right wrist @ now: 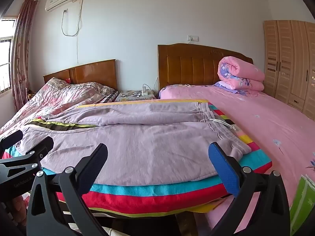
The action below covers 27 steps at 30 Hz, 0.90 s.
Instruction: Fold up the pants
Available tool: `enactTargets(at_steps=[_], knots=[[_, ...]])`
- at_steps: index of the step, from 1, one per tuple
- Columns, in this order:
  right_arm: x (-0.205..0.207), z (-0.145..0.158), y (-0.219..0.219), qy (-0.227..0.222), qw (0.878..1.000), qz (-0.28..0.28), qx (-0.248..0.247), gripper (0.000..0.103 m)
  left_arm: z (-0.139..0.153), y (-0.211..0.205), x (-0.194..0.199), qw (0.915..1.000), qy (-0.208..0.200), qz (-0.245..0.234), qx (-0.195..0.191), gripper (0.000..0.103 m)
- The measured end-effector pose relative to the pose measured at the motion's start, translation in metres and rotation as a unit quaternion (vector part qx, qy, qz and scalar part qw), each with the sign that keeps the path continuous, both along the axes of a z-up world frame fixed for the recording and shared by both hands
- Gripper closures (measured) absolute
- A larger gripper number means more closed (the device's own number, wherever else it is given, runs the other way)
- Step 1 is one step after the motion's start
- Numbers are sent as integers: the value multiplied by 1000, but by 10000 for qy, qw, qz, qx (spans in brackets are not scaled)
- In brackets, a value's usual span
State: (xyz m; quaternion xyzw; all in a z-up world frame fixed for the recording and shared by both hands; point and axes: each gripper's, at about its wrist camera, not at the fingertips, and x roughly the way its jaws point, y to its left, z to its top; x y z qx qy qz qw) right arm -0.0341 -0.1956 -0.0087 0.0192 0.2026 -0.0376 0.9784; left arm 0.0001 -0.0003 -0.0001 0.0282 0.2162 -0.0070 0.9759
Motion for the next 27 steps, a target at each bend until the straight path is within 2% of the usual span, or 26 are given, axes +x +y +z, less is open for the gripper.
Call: enactTargets(at_steps=[4,27], knots=[[1,-1,-2,10,9999,-4,119,4,0,-1,-1,10000,41,-7,11,1],[4,-5,0,101,9999,50,123,4,2,2,-2,9999,101,-7,-18,1]])
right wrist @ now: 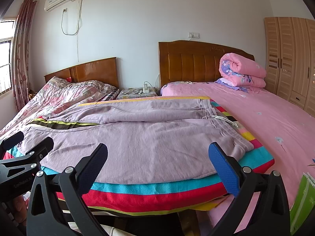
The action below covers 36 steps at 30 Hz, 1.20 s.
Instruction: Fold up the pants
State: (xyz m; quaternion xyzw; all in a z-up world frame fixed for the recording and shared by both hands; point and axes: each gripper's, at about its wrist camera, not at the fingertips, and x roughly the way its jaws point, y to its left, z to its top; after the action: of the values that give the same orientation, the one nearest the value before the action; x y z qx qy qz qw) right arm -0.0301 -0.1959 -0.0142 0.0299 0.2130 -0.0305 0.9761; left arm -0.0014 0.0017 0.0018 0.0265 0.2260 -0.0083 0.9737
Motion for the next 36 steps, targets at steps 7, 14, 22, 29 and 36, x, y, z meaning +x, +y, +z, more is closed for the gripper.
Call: enactTargets(at_steps=[7,14,22,29,36], knots=[[1,-1,1,8,10000,-6,6,4,-4,1,3,10000,10,-4,-7,1],[1,-1,0,35,10000,-1,23,4,-4,1,3,10000,20,-4,-9,1],[1,-2,0,46,10000,-1,29,4,-4,1,3,10000,28,-8,-18,1],[1,-5,1,60,10000,5,35,4,-9,-3,-1,10000,41,-8,-20,1],[0,-11,1,105,9999,3,70,4,-15,-1,-2,10000,62,-8,-34,1]])
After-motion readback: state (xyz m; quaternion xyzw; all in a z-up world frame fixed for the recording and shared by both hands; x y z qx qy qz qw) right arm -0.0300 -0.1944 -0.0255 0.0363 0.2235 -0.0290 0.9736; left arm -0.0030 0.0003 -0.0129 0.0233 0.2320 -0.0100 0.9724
